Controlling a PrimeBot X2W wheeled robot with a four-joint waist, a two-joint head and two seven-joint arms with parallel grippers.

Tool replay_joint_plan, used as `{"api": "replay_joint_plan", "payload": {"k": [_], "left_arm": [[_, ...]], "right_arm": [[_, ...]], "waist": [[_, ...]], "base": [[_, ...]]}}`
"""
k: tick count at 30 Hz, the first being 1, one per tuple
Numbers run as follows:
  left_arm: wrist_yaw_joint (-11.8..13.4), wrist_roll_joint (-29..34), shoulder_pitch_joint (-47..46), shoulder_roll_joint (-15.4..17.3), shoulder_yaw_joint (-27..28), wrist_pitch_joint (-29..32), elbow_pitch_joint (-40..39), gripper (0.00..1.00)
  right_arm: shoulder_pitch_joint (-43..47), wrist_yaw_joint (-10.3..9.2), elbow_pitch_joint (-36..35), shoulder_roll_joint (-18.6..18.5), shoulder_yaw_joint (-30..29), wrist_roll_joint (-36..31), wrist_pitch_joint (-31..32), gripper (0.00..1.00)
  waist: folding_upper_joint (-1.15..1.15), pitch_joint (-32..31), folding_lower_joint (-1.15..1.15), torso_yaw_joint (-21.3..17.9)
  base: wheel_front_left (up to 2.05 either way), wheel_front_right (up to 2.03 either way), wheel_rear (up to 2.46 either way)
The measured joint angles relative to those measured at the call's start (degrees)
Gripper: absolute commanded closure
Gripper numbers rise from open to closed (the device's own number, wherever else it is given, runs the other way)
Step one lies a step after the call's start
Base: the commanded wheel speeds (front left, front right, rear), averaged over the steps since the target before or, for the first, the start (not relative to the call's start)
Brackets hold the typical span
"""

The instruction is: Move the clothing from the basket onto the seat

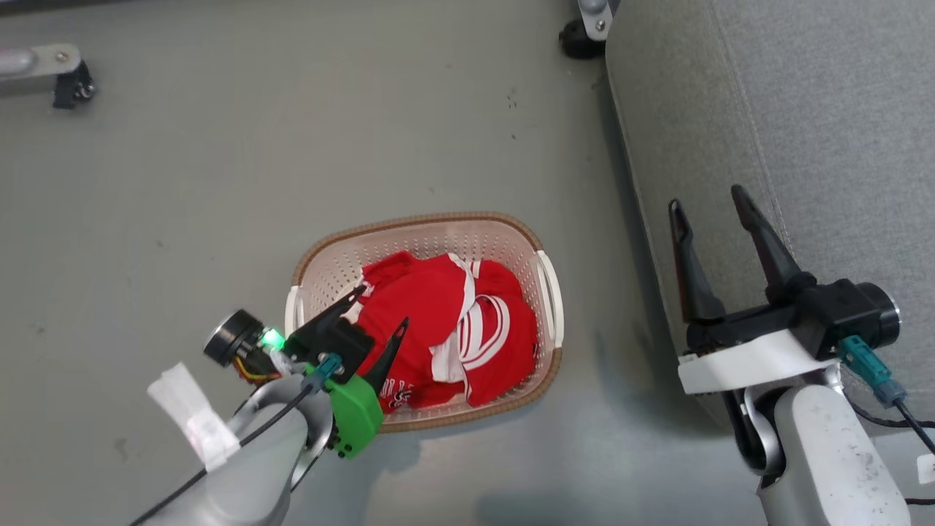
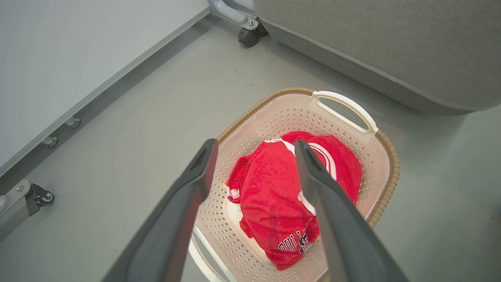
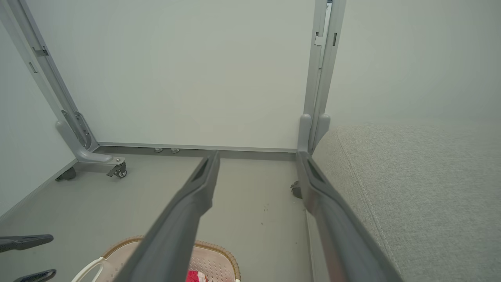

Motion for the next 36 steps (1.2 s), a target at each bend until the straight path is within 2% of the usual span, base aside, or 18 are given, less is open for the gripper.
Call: {"api": "replay_joint_plan", "payload": {"k": [7,14,16,23,31,36], "left_arm": [[-0.01,-3.88,-17.38,1.14,-16.82,2.48,9.76,0.00],[-0.02,-11.28,-29.01,3.03,-31.08,8.31,16.42,0.00],[-0.02,-13.56,-31.28,3.88,-33.39,10.25,17.41,0.00],[-0.02,-16.59,-36.71,6.17,-35.95,13.41,15.91,0.00],[-0.02,-12.78,-38.00,8.72,-36.11,18.03,12.83,0.00],[-0.02,-10.78,-40.02,8.83,-36.11,19.65,13.34,0.00]], "right_arm": [[-2.66,0.00,-3.50,0.09,-3.26,-0.97,0.00,0.00],[-6.36,0.00,-6.02,0.49,-3.56,-1.03,0.00,0.00],[-6.55,0.00,-6.17,0.63,-3.33,-1.02,0.00,0.00],[-7.48,0.00,-6.30,1.07,-2.81,-0.91,0.00,0.00],[-8.74,0.00,-6.15,1.30,-1.13,-0.02,0.00,0.00],[-9.09,0.00,-6.00,1.32,-0.65,0.85,0.00,0.00]], "waist": [[0.00,9.32,0.00,-1.85],[0.00,18.72,0.01,-3.40],[0.00,20.94,0.01,-3.87],[0.00,28.13,0.01,-5.59],[0.00,33.30,0.00,-7.61],[0.00,35.16,0.00,-8.44]], "base": [[0.00,0.00,0.00],[0.00,0.00,0.00],[0.00,0.00,0.00],[0.00,0.00,0.00],[0.00,0.00,0.00],[0.00,0.00,0.00]]}}
